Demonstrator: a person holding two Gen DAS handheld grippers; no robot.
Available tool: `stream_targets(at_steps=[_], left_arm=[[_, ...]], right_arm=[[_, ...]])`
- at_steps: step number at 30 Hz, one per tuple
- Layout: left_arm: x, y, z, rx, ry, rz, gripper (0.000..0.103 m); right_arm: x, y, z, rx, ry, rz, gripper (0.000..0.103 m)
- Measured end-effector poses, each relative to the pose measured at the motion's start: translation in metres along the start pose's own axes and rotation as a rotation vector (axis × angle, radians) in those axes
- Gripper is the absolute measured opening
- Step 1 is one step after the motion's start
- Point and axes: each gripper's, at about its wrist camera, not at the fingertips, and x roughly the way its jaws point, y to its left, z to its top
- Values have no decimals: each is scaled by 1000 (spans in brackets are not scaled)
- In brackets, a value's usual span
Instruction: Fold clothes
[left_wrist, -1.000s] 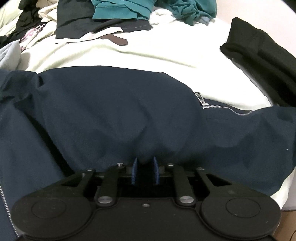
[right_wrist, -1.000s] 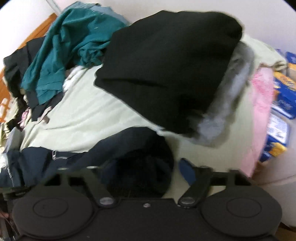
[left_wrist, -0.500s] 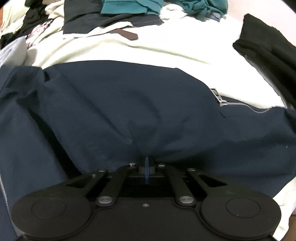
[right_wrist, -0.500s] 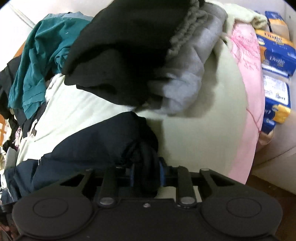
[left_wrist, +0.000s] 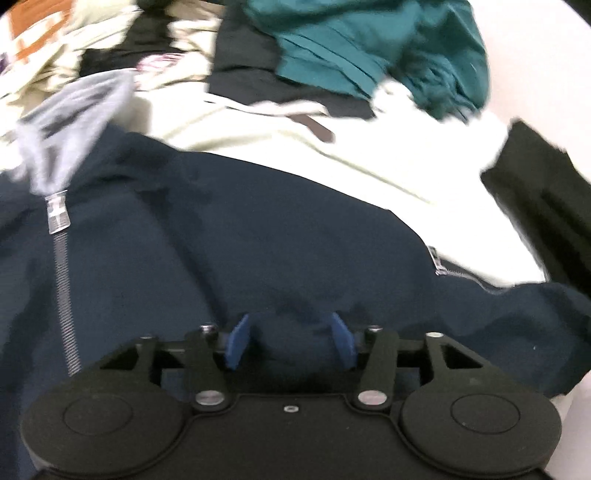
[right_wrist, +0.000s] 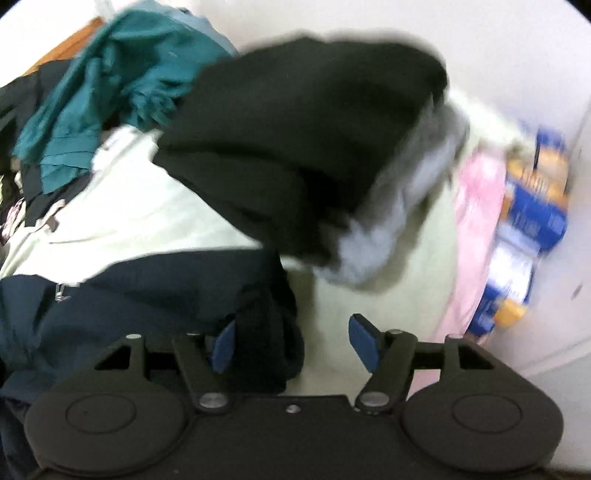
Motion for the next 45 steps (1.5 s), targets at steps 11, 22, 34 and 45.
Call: stream_targets(at_steps=[11,22,34,45], left_arm=[[-3,32,-48,0,69,91,67],[-92,93,-69,-305,-47,134,66],[-183,142,-244,-507,84,271,68],[-157,151,-287,-596,47,201,16]], right_arm=[[61,106,-16,-160,143,272,54],[48,116,-12,-283,227,274,79],[29,181,-105,-318,671,768,95],[55,209,-74,-101,686,825,7]])
